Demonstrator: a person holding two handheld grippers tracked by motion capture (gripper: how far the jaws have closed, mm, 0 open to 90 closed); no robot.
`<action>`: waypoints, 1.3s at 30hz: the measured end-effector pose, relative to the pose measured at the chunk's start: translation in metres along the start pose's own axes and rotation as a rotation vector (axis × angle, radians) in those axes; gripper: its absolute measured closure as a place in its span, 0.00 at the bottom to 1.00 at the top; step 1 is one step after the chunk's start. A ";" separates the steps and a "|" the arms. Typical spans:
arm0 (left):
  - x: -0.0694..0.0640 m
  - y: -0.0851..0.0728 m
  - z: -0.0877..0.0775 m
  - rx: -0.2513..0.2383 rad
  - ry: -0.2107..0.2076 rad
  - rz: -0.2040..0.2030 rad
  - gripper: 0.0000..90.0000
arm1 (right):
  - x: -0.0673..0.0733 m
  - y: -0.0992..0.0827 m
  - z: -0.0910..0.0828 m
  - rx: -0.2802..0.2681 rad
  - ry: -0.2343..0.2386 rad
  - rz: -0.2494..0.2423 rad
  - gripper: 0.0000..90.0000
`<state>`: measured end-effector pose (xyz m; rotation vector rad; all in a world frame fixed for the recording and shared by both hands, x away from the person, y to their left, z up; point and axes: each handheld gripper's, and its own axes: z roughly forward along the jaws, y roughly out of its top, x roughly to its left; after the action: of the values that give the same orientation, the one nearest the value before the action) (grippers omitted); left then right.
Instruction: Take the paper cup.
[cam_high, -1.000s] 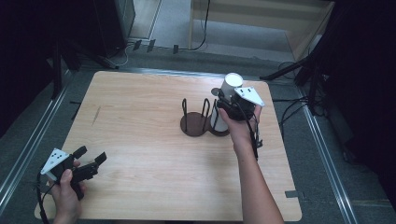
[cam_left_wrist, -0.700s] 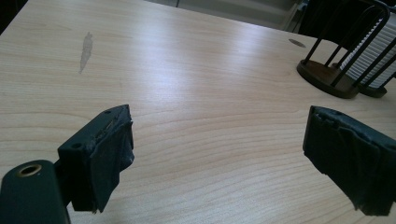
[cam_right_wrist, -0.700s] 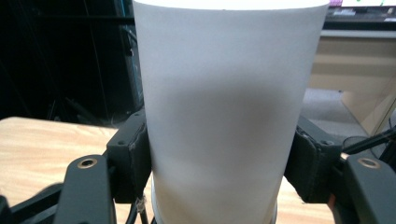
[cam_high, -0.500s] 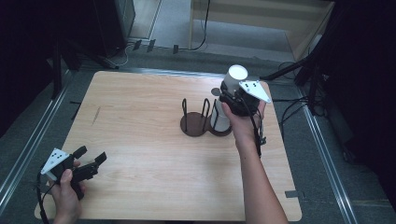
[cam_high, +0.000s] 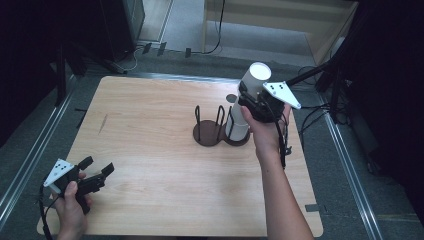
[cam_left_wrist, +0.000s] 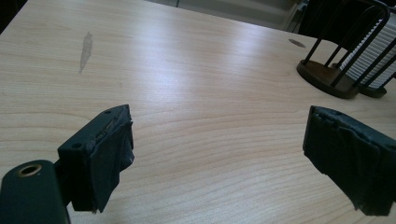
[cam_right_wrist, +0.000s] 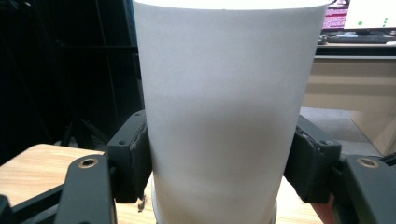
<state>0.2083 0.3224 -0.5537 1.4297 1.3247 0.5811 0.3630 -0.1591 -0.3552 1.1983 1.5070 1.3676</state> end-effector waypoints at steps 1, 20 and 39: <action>0.000 0.000 0.000 0.001 0.000 -0.001 0.10 | 0.000 0.001 -0.002 -0.002 0.006 0.004 0.36; 0.000 0.000 0.000 -0.006 0.004 -0.002 0.10 | -0.008 -0.009 -0.048 -0.013 0.070 0.028 0.36; -0.001 0.000 0.000 -0.002 0.004 0.002 0.10 | -0.016 -0.061 -0.084 0.046 0.069 0.024 0.36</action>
<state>0.2077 0.3217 -0.5536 1.4290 1.3259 0.5863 0.2788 -0.1969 -0.4049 1.2121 1.5843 1.4102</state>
